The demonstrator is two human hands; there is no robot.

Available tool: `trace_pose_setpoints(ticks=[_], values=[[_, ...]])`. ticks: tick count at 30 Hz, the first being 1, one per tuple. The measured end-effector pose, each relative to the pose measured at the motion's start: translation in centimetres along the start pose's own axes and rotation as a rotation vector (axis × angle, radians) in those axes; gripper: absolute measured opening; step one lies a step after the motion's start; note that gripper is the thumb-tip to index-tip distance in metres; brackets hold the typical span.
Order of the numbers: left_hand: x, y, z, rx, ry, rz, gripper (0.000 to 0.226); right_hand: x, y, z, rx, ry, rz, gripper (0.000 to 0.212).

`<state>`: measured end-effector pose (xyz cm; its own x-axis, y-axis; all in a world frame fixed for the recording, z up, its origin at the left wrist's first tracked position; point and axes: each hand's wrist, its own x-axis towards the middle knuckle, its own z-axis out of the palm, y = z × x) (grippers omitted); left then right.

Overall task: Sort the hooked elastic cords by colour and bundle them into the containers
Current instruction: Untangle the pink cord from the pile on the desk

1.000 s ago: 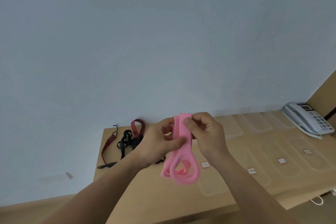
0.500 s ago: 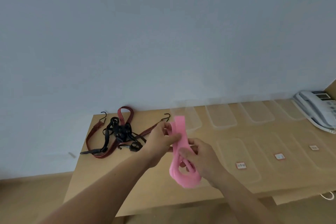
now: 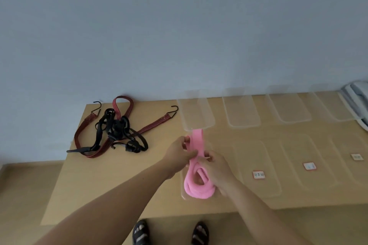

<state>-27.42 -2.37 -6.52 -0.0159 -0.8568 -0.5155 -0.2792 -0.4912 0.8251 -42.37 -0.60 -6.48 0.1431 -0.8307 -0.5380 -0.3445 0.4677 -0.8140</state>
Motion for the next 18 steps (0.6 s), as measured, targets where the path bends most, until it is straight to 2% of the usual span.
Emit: trace_pose_setpoints(ticks=[5,11,15,18], values=[[1.0,-1.1,1.0,0.178,0.029,-0.010,0.062,2.1,1.5,0.4,-0.271,-0.019,-0.045,0.013],[1.6,-1.4,0.9,0.375,0.116,0.094,0.062,2.1,3.1,0.7,-0.682,0.181,-0.193,0.015],[1.1,-1.9,0.8,0.395,0.108,0.120,0.074,1.6,4.4,0.4,-0.741,0.186,-0.228,0.025],[-0.2,-2.9,0.4,0.553,0.146,0.172,0.065,1.9,4.5,0.4,-0.747,0.207,-0.251,0.023]])
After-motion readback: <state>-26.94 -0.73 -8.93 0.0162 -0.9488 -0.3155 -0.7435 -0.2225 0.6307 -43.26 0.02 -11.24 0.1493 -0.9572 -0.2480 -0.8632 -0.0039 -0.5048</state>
